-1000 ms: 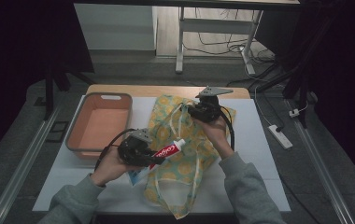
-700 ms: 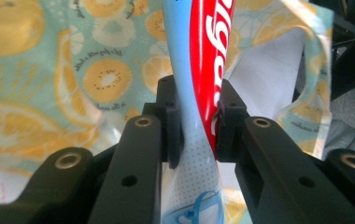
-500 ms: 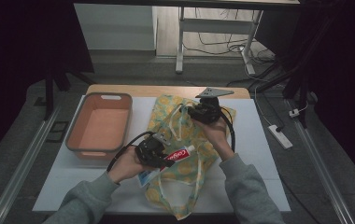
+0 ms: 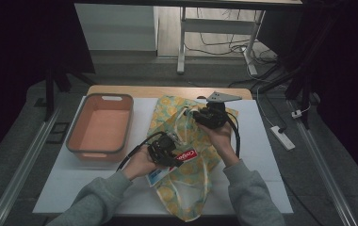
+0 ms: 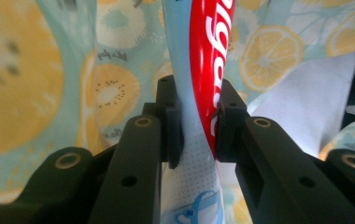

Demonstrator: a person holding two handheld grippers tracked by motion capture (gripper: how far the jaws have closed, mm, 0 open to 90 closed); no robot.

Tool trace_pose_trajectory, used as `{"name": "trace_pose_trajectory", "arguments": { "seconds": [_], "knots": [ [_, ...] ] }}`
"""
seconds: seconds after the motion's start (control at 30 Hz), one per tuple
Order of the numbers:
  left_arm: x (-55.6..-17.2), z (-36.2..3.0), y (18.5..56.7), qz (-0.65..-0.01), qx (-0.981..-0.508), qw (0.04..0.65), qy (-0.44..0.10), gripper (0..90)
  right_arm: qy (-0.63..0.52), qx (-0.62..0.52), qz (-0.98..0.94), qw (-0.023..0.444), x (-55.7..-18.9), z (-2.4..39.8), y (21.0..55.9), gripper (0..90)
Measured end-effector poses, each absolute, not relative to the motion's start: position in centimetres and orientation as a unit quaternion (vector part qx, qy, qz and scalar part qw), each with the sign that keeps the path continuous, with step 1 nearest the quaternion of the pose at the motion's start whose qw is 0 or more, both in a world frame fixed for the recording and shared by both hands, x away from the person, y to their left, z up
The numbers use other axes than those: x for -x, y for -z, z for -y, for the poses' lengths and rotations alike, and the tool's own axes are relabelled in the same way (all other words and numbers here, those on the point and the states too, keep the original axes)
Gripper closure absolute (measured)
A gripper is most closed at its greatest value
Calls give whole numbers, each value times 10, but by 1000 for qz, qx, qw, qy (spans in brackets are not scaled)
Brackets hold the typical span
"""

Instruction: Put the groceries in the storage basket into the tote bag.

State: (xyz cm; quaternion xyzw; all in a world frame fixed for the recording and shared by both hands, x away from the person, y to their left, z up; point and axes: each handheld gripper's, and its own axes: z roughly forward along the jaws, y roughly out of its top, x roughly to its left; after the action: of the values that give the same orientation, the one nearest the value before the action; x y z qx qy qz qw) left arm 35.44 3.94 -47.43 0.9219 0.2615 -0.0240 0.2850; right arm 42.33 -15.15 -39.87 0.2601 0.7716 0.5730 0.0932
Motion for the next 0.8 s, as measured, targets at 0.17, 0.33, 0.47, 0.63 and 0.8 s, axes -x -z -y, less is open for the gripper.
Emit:
{"name": "trace_pose_trajectory", "arguments": {
  "seconds": [0.17,0.33,0.47,0.63,0.8],
  "knots": [
    [-361,-33,479,-272,-918,287,31,754,-584,-257,-764,92,-418,155,397,893],
    [-370,-26,489,-292,-914,281,33,752,-584,-255,-766,90,-416,154,399,893],
    [-374,-22,498,-303,-913,272,35,752,-583,-253,-767,88,-415,154,400,893],
    [-374,-19,503,-301,-913,275,30,745,-583,-257,-766,86,-417,155,401,893],
    [-373,-19,505,-301,-906,295,21,718,-582,-260,-766,83,-418,156,404,893]
  ]
}}
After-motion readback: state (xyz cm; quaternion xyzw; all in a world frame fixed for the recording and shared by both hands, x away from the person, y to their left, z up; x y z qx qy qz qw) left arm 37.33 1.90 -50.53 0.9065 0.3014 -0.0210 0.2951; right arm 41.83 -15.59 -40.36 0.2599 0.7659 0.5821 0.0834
